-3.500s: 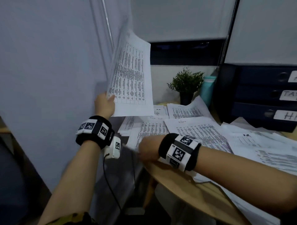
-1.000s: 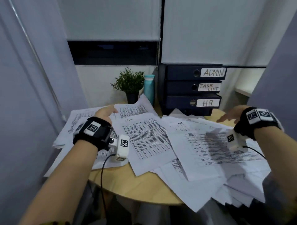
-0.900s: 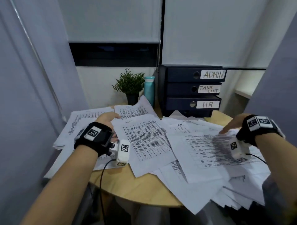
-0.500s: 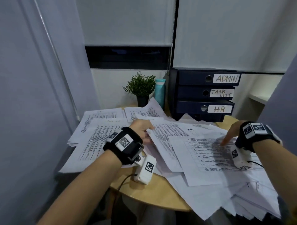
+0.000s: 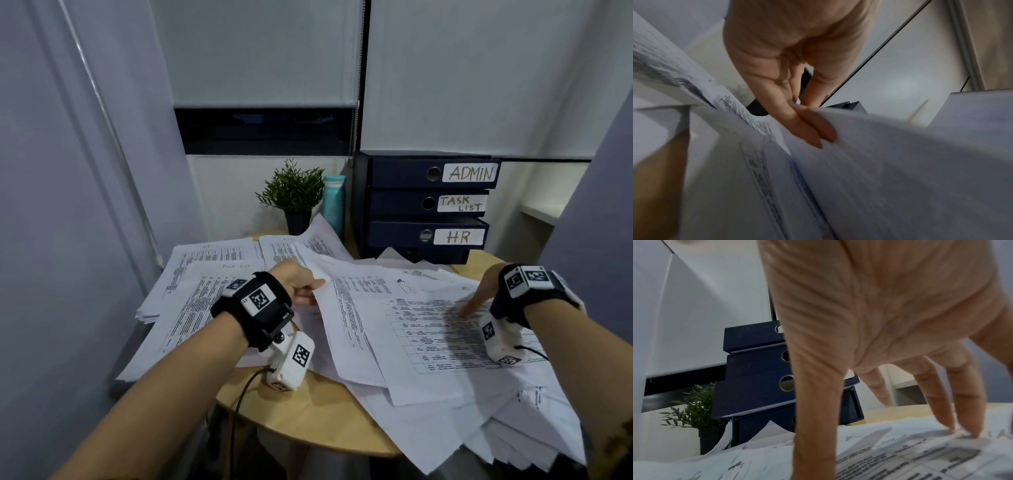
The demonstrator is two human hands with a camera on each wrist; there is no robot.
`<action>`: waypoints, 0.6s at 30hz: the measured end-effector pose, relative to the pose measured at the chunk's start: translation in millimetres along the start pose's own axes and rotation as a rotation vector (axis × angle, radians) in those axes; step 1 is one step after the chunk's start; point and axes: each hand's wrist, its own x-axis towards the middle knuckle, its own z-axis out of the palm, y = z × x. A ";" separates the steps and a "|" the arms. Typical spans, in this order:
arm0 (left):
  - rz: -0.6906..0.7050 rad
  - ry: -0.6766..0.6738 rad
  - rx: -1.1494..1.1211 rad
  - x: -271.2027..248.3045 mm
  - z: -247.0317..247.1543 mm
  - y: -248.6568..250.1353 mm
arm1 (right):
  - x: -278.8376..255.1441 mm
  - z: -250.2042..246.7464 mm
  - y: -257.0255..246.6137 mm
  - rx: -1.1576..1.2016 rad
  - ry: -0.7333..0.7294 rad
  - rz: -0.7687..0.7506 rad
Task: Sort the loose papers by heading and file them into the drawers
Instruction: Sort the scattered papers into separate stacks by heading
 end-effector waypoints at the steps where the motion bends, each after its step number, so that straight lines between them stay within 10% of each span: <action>1: -0.023 -0.028 0.000 0.2 1.2 -1.2 | -0.1 -0.3 -1.0 -0.017 -0.003 -0.002; 9: -0.020 -0.072 0.370 -1.9 5.3 -5.7 | -3.3 3.6 -28.8 -0.200 -0.055 -0.136; 18: 0.148 -0.393 0.356 -1.8 28.3 -12.4 | -25.0 3.5 -58.5 0.305 -0.596 -0.414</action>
